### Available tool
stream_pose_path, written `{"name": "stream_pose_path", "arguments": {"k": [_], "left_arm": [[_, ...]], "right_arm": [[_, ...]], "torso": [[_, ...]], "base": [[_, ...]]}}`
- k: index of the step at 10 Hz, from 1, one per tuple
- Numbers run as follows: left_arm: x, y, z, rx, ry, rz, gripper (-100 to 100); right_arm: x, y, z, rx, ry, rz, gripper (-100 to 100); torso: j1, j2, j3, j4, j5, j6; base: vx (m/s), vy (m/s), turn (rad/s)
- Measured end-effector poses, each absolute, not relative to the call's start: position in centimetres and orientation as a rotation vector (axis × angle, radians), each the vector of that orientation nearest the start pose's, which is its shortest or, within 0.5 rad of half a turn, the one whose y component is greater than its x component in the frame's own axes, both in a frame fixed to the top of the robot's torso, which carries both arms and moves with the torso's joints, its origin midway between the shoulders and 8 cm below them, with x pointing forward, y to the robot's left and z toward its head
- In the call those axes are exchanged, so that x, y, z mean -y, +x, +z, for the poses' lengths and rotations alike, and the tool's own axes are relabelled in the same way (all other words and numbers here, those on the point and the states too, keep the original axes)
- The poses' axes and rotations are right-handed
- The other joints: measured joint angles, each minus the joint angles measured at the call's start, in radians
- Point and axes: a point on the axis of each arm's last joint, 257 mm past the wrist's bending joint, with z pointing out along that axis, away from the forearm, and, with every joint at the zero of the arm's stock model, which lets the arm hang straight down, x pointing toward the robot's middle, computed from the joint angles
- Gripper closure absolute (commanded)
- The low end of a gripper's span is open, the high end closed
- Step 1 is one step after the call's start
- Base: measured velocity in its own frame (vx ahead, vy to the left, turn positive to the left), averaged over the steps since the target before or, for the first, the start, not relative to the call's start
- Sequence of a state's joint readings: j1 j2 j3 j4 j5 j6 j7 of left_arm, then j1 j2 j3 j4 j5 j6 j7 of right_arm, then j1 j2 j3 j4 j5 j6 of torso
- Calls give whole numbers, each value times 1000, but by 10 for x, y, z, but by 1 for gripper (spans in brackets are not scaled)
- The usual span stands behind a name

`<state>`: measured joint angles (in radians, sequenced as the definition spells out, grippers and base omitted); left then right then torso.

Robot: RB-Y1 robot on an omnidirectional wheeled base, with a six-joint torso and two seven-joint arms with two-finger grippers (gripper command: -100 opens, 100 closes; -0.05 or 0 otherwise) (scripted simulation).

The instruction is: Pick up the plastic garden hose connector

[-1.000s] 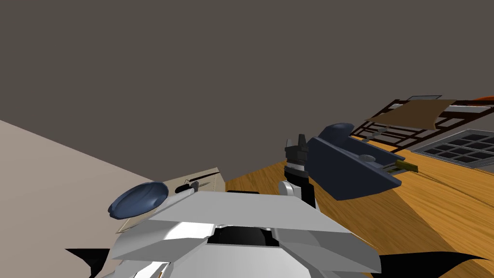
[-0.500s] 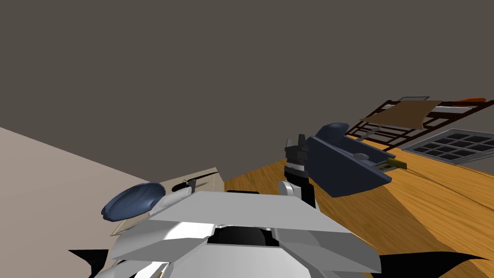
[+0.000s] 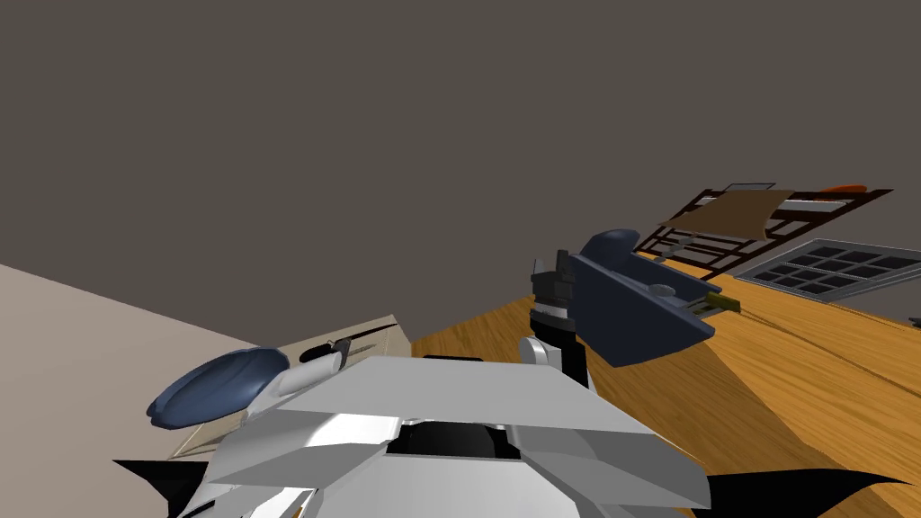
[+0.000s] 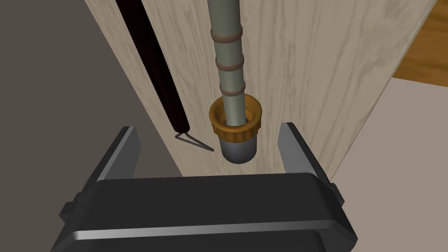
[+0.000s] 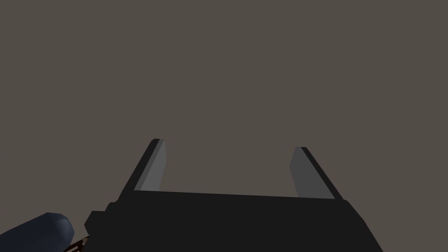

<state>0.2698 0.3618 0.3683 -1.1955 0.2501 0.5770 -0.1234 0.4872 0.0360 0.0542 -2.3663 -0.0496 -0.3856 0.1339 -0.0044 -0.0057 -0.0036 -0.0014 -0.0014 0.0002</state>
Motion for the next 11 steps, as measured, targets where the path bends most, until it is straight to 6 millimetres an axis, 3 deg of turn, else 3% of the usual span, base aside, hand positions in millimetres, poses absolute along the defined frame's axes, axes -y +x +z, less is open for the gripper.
{"name": "stream_pose_path", "arguments": {"k": [4,7,8,9,11], "left_arm": [[-563,181,-544,-1497,-2174,-11,-100],[-548,178,-553,-1497,-2220,-14,-100],[-547,177,-553,-1496,-2225,-13,0],[-548,177,-553,-1496,-2224,-14,-100],[-545,177,-561,-1498,-2224,-13,-100]], "right_arm": [[269,347,45,-603,682,1268,0],[269,347,45,-603,682,1268,0],[269,347,45,-603,682,1268,0],[269,347,45,-603,682,1268,0],[269,347,45,-603,682,1268,0]], "torso": [[5,-3,-2,-1,1,0],[8,-1,0,0,2,0],[7,3,1,0,2,0],[7,5,3,1,2,0],[9,5,3,1,2,0]], "base": [[120,-9,38],[86,21,108],[8,2,-5],[17,22,16],[24,42,14]]}}
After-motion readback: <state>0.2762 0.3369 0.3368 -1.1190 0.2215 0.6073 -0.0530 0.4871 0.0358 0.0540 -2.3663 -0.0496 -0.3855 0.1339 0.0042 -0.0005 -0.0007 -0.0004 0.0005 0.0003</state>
